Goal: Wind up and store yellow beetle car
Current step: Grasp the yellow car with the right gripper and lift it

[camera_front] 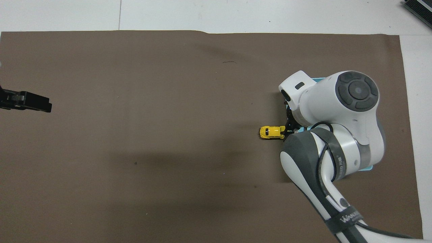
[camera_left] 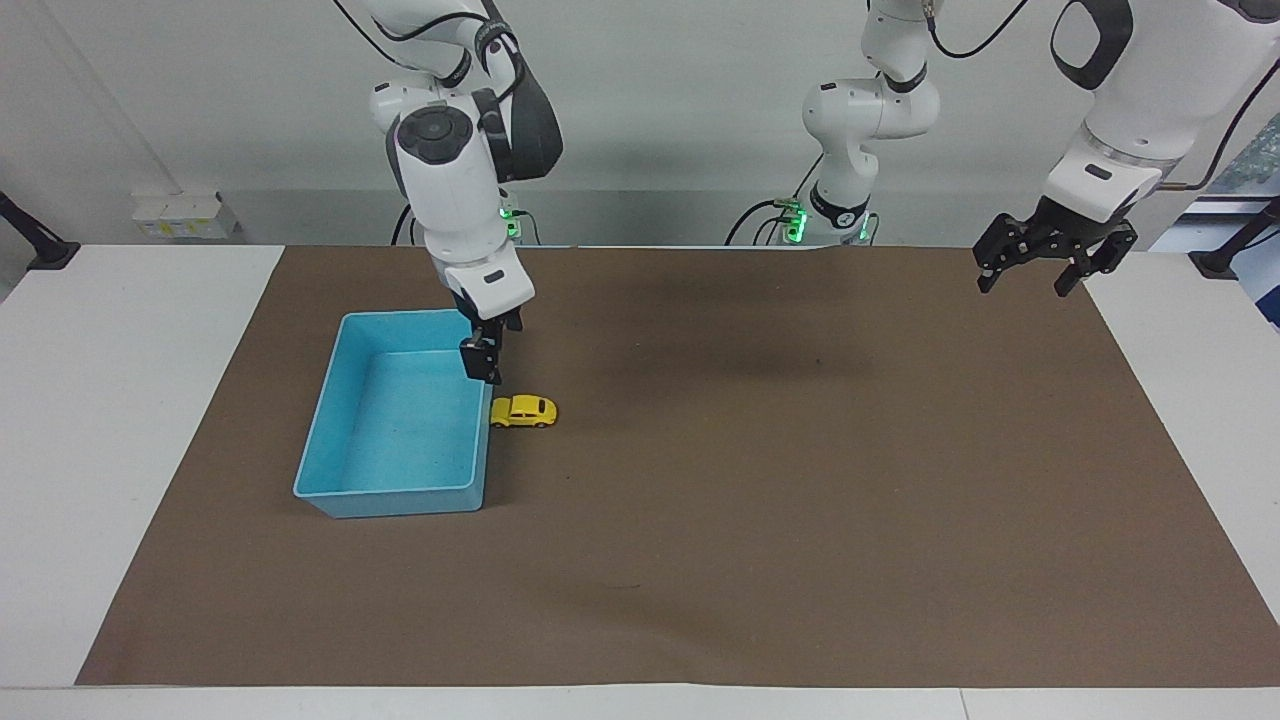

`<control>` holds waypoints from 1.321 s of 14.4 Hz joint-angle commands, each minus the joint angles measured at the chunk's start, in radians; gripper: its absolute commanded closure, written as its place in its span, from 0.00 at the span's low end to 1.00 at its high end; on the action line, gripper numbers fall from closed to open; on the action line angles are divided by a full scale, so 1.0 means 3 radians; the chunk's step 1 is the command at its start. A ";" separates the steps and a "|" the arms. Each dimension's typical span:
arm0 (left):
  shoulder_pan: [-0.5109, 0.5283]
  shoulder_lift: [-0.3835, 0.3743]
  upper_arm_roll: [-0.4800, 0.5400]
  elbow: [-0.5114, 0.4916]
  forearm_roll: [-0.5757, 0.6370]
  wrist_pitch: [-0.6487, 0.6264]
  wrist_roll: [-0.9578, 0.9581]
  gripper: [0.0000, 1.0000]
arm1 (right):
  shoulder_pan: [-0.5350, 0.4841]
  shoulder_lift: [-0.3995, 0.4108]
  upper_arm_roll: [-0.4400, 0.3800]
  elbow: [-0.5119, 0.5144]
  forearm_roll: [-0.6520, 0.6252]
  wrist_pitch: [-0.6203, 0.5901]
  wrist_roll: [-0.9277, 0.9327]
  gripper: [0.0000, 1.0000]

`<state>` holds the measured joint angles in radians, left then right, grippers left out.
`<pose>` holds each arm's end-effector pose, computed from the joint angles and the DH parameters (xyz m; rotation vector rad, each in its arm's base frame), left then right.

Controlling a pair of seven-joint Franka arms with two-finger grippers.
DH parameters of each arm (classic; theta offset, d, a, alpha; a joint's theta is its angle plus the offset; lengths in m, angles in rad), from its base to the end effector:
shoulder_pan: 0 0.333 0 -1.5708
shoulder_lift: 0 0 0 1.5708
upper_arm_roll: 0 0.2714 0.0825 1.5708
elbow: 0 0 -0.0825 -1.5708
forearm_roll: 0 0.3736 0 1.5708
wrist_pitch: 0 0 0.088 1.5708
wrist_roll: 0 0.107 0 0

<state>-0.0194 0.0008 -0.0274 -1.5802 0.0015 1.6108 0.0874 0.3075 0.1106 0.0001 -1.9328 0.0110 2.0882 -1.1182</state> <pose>0.5477 -0.0255 0.5787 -3.1321 0.2105 -0.0467 0.5477 0.1746 0.3941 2.3746 2.0423 0.0705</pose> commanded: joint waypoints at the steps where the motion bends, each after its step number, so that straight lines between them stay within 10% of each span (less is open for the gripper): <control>1: 0.0049 -0.0039 -0.0036 -0.0015 -0.0010 -0.0041 -0.0015 0.00 | 0.0105 -0.0072 -0.0016 -0.0352 -0.0032 0.0279 -0.0082 0.00; 17: 0.0049 -0.0039 -0.0036 -0.0015 -0.0010 -0.0041 -0.0015 0.00 | 0.0054 0.0260 -0.0026 -0.0890 -0.0206 0.1180 -0.0307 0.00; 19: 0.0049 -0.0039 -0.0036 -0.0015 -0.0010 -0.0041 -0.0015 0.00 | 0.0049 0.0265 -0.0026 -0.0890 -0.0206 0.1180 -0.0307 0.17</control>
<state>-0.0194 0.0008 -0.0275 -1.5801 0.0015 1.6108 0.0874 0.3341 0.1924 -0.0117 -2.1964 -0.0344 2.4312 -1.1920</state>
